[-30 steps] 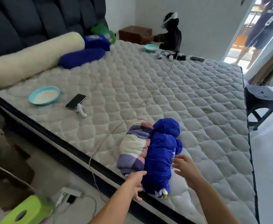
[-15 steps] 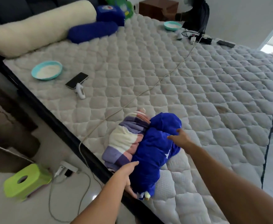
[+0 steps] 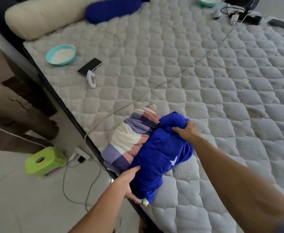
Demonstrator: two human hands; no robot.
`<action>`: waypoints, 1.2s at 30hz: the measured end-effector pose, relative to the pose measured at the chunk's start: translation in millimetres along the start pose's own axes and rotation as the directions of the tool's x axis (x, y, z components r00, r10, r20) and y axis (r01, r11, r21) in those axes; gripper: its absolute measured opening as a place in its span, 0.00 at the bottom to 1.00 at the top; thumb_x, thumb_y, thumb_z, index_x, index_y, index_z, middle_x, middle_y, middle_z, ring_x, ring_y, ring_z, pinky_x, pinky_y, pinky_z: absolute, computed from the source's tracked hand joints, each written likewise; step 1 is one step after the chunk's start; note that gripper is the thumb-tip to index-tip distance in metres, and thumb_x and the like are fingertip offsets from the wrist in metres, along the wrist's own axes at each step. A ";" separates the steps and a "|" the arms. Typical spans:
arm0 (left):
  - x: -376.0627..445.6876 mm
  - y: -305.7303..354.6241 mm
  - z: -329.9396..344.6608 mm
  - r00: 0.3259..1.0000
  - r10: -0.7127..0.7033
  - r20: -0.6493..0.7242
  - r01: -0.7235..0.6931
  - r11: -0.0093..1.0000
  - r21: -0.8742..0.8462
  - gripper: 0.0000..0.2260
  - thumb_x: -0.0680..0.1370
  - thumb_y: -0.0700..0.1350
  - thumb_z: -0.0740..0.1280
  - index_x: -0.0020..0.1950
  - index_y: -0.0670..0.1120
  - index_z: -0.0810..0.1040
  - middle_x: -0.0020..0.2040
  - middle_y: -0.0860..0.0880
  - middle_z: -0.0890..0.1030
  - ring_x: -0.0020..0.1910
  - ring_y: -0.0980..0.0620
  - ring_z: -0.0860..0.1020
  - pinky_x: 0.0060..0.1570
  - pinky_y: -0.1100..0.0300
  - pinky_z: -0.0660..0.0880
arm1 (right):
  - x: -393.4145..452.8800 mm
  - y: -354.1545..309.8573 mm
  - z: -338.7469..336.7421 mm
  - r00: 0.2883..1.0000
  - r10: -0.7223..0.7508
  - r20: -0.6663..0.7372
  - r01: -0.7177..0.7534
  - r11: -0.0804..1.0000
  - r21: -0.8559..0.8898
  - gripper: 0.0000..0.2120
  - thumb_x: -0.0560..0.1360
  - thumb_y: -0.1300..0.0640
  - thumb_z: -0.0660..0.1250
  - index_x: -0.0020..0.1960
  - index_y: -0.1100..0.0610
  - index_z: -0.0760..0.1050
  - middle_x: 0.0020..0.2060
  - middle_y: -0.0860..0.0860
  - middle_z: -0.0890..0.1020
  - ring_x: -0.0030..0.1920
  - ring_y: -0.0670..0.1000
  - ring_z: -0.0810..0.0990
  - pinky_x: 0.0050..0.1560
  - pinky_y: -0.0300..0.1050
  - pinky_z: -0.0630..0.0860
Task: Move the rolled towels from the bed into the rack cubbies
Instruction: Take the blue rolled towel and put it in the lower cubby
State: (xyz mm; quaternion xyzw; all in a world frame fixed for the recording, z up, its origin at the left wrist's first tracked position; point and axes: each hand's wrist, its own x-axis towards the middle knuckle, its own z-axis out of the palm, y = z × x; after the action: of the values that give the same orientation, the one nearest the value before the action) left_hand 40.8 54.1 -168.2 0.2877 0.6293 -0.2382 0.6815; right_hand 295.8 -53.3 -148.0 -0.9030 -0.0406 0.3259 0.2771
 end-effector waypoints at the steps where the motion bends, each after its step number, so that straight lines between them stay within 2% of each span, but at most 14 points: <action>1: -4.3 1.0 3.1 1.000 0.020 -0.005 -0.020 1.000 -0.021 0.43 0.66 0.55 0.76 0.75 0.53 0.59 0.77 0.43 0.59 0.71 0.30 0.63 0.51 0.25 0.71 | -1.8 0.8 1.5 1.000 -0.009 -0.012 0.009 1.000 -0.009 0.36 0.71 0.41 0.67 0.72 0.57 0.62 0.67 0.59 0.71 0.64 0.61 0.73 0.63 0.54 0.72; 4: -1.1 0.8 4.4 0.998 0.054 -0.014 -0.055 0.996 -0.070 0.32 0.76 0.47 0.69 0.76 0.48 0.59 0.78 0.42 0.58 0.74 0.32 0.60 0.56 0.29 0.71 | -8.2 4.0 8.5 0.998 -0.031 -0.063 0.035 0.997 0.071 0.27 0.73 0.47 0.66 0.68 0.59 0.68 0.64 0.60 0.74 0.61 0.61 0.75 0.62 0.54 0.73; 7: 1.1 0.3 3.3 0.997 0.080 -0.013 -0.080 0.995 -0.065 0.30 0.77 0.40 0.67 0.76 0.45 0.59 0.77 0.41 0.58 0.74 0.33 0.60 0.57 0.29 0.71 | -22.1 8.6 13.5 0.993 0.010 -0.118 0.026 0.953 0.301 0.20 0.71 0.53 0.68 0.60 0.59 0.73 0.58 0.59 0.78 0.56 0.60 0.77 0.60 0.57 0.75; 9: -2.7 -2.0 2.5 0.994 0.107 -0.011 -0.107 0.994 -0.035 0.30 0.76 0.37 0.67 0.76 0.44 0.59 0.77 0.41 0.59 0.73 0.33 0.60 0.55 0.29 0.72 | -36.2 11.0 16.4 0.985 0.028 -0.173 0.053 0.893 0.447 0.11 0.70 0.59 0.67 0.52 0.60 0.75 0.49 0.58 0.79 0.50 0.60 0.77 0.55 0.56 0.76; 11: -5.2 -7.2 0.0 0.992 0.124 0.001 -0.124 0.992 0.001 0.29 0.76 0.36 0.66 0.75 0.43 0.60 0.76 0.41 0.61 0.72 0.33 0.62 0.54 0.30 0.73 | -55.8 12.4 19.2 0.971 0.026 -0.239 0.105 0.849 0.518 0.07 0.70 0.61 0.66 0.47 0.61 0.75 0.42 0.56 0.78 0.47 0.61 0.77 0.49 0.55 0.76; 13: -12.8 -16.6 -5.6 0.989 0.147 0.027 -0.148 0.988 0.036 0.27 0.77 0.35 0.65 0.75 0.42 0.62 0.75 0.41 0.63 0.72 0.34 0.64 0.54 0.31 0.73 | -79.5 11.0 21.3 0.950 -0.001 -0.313 0.172 0.836 0.521 0.06 0.70 0.62 0.66 0.45 0.63 0.75 0.39 0.56 0.78 0.43 0.58 0.77 0.44 0.51 0.74; 17: -38.0 -39.7 -26.9 0.979 0.193 0.071 -0.198 0.977 0.078 0.26 0.77 0.35 0.64 0.74 0.44 0.63 0.75 0.41 0.63 0.72 0.35 0.65 0.57 0.33 0.74 | -131.8 1.8 28.3 0.907 -0.059 -0.418 0.284 0.817 0.501 0.05 0.69 0.60 0.66 0.43 0.62 0.76 0.43 0.57 0.79 0.45 0.57 0.78 0.44 0.48 0.72; 21: -71.3 -68.5 -63.4 0.951 0.296 0.095 -0.298 0.955 0.003 0.24 0.79 0.34 0.62 0.74 0.42 0.63 0.75 0.39 0.64 0.72 0.36 0.65 0.62 0.35 0.71 | -195.6 -21.3 41.7 0.852 -0.178 -0.492 0.405 0.821 0.404 0.08 0.69 0.57 0.67 0.47 0.57 0.76 0.52 0.55 0.78 0.52 0.56 0.76 0.56 0.53 0.74; 23: -91.3 -89.2 -89.3 0.930 0.361 0.074 -0.359 0.932 -0.043 0.23 0.79 0.34 0.62 0.73 0.41 0.64 0.74 0.39 0.65 0.72 0.36 0.65 0.63 0.36 0.71 | -233.4 -37.1 54.2 0.820 -0.267 -0.506 0.483 0.797 0.362 0.08 0.70 0.57 0.67 0.49 0.56 0.75 0.54 0.54 0.77 0.53 0.54 0.76 0.58 0.52 0.73; 29: -134.1 -181.2 -202.7 0.881 0.473 -0.031 -0.457 0.831 -0.316 0.22 0.78 0.34 0.63 0.72 0.40 0.66 0.72 0.39 0.68 0.70 0.38 0.68 0.63 0.36 0.71 | -350.7 -97.7 129.0 0.736 -0.565 -0.374 0.675 0.654 0.341 0.09 0.68 0.54 0.68 0.46 0.47 0.72 0.52 0.50 0.77 0.55 0.54 0.76 0.61 0.56 0.73; 32: -149.1 -223.1 -262.3 0.859 0.495 -0.130 -0.505 0.778 -0.375 0.21 0.78 0.35 0.62 0.72 0.40 0.67 0.71 0.39 0.69 0.69 0.39 0.69 0.63 0.37 0.71 | -401.3 -129.2 177.2 0.648 -0.708 -0.281 0.760 0.574 0.305 0.09 0.68 0.56 0.69 0.48 0.52 0.74 0.50 0.51 0.77 0.53 0.55 0.76 0.59 0.53 0.72; 36: -163.1 -288.7 -350.8 0.808 0.511 -0.292 -0.586 0.652 -0.480 0.20 0.77 0.37 0.64 0.69 0.41 0.70 0.68 0.40 0.74 0.65 0.40 0.74 0.62 0.38 0.73 | -480.6 -175.9 259.4 0.467 -0.882 -0.063 0.843 0.422 0.334 0.13 0.66 0.54 0.71 0.49 0.56 0.76 0.49 0.54 0.79 0.50 0.52 0.76 0.56 0.50 0.72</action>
State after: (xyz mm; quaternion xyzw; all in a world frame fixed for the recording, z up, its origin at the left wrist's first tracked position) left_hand -425.6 82.5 -47.6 0.2714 0.5962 0.1896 0.7313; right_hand -220.7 96.0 52.2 -0.6739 -0.4614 0.1939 0.5435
